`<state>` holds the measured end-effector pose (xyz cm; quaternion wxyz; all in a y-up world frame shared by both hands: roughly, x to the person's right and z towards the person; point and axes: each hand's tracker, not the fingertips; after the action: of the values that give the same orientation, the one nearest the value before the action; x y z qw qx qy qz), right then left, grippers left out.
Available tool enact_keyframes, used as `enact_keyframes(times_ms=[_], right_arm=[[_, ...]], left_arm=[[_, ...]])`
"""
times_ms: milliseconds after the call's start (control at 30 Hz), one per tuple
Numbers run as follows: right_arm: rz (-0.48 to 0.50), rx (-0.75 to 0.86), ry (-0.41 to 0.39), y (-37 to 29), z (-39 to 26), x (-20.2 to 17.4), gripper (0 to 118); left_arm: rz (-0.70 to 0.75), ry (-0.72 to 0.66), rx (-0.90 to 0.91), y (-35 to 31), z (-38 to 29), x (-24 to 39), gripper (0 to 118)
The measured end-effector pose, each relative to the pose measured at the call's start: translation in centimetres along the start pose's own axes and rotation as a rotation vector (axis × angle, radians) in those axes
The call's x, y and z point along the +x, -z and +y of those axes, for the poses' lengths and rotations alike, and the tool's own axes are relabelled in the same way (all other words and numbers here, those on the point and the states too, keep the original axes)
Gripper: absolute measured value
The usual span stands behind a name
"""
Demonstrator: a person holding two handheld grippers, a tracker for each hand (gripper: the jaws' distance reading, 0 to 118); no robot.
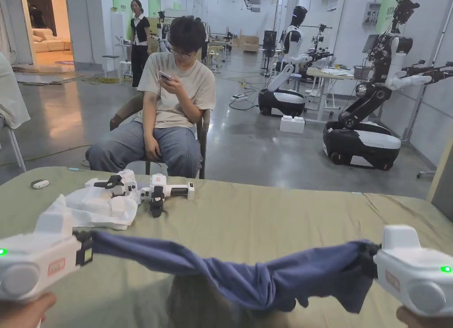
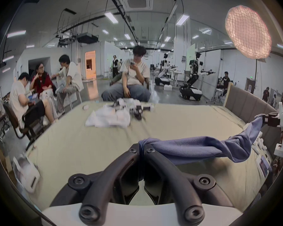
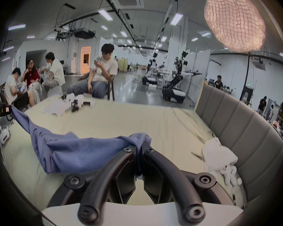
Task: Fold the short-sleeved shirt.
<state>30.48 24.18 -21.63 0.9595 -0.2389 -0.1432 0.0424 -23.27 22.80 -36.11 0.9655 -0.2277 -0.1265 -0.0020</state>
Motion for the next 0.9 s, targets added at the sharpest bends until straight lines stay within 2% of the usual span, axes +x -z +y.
enact_keyframes(times_ms=[200,367,467,567,633,667,700,767,800,900], right_arm=[[-0.008,-0.118,-0.024,-3.3,-9.0,0.1,4],[-0.018,-0.183,-0.019,-6.1,-14.3,-0.6,4],[-0.017,-0.242,-0.040,-6.7,-17.0,-1.6,4],[-0.013,-0.292,0.006,-6.2,-19.5,-2.3,4],[-0.023,-0.301,-0.001,-5.7,-20.4,-2.6,5],[-0.032,-0.298,-0.007,-5.7,-20.7,-2.9,8],[-0.034,-0.291,-0.011,-5.8,-20.7,-3.1,17],[-0.042,-0.257,-0.009,-6.1,-20.1,-3.4,48],[-0.040,-0.220,0.002,-6.4,-19.6,-3.6,63],[-0.025,-0.097,0.025,-7.0,-17.8,-4.8,69]], left_arm=[[-0.012,-0.040,-0.098,-4.3,-9.5,-0.6,0],[-0.011,-0.050,-0.178,-8.3,-14.7,0.0,0],[-0.012,-0.070,-0.235,-8.3,-17.8,-0.7,0],[-0.009,-0.053,-0.322,-7.9,-20.0,-0.4,0],[0.004,-0.049,-0.356,-7.1,-21.1,-0.6,0],[0.001,-0.053,-0.364,-6.2,-21.8,-1.0,0],[0.002,-0.056,-0.363,-6.1,-22.0,-1.0,2],[0.009,-0.065,-0.357,-6.1,-21.5,-1.0,17],[0.012,-0.066,-0.344,-5.5,-21.7,-1.2,32],[0.003,-0.049,-0.244,-5.5,-19.7,-0.5,69]])
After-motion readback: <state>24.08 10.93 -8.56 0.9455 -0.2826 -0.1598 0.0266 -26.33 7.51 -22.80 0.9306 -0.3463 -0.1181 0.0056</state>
